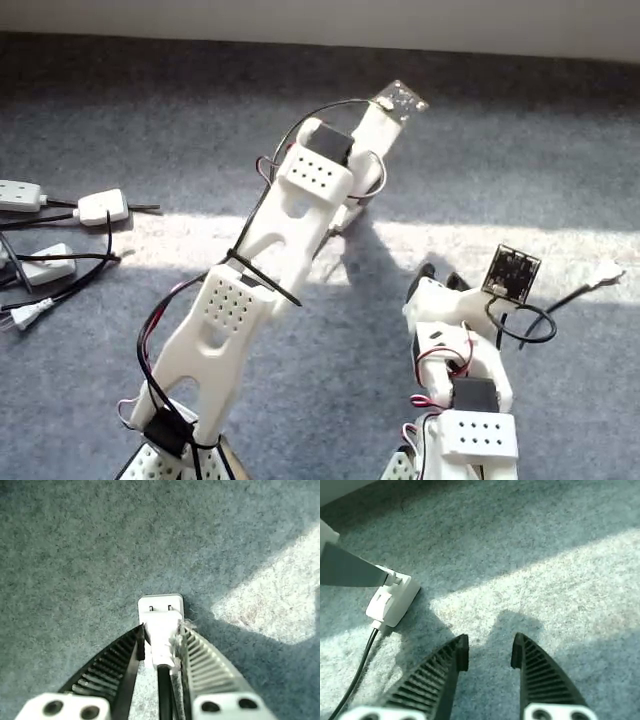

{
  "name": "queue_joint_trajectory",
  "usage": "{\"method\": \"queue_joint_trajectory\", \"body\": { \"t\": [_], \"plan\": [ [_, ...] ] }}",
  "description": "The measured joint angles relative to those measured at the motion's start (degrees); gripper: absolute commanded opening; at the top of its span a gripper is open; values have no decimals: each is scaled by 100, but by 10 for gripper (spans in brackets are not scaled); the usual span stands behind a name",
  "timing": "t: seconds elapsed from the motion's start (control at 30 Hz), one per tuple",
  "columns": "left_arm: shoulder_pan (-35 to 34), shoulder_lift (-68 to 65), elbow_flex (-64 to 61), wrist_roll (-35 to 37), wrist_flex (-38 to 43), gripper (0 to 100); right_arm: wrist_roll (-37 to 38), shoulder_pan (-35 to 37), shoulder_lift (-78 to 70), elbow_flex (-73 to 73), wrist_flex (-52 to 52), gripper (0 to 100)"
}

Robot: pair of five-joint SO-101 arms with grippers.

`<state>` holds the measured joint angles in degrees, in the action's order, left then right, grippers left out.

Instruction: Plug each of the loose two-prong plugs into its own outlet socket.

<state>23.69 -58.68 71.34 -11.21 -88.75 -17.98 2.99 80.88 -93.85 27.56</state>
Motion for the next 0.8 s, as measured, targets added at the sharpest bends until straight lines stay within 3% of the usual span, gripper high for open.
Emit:
{"method": "queue_joint_trajectory", "body": {
  "t": [0.8],
  "plan": [
    [9,44,-519,9,202,7,0,0,0,0,0,152]
  ]
}}
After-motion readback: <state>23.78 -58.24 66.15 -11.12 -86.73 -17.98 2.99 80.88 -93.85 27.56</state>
